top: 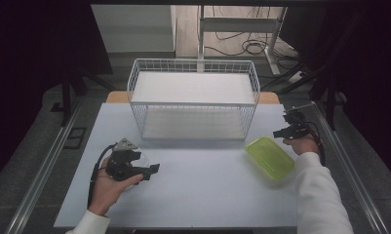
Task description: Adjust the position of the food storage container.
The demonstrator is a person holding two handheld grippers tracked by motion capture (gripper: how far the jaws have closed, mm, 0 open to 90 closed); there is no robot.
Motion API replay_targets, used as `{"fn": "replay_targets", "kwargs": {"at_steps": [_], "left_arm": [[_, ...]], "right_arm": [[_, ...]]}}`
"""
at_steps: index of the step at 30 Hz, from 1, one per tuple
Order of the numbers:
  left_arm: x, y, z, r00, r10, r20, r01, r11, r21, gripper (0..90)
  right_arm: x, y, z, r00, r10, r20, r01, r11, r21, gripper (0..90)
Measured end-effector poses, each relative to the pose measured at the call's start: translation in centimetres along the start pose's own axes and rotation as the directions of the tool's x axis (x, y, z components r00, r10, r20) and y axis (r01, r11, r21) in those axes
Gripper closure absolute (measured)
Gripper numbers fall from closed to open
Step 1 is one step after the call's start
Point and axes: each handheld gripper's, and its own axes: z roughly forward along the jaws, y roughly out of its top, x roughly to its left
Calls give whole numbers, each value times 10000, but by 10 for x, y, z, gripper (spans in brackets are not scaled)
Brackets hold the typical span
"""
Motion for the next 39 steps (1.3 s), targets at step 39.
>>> {"fn": "replay_targets", "kwargs": {"at_steps": [39], "left_arm": [[-10,-1,8,9993,344,115,-347,9991,238,165]], "right_arm": [[88,-33,20,9342,-3397,-1092,3464,9368,494,892]]}}
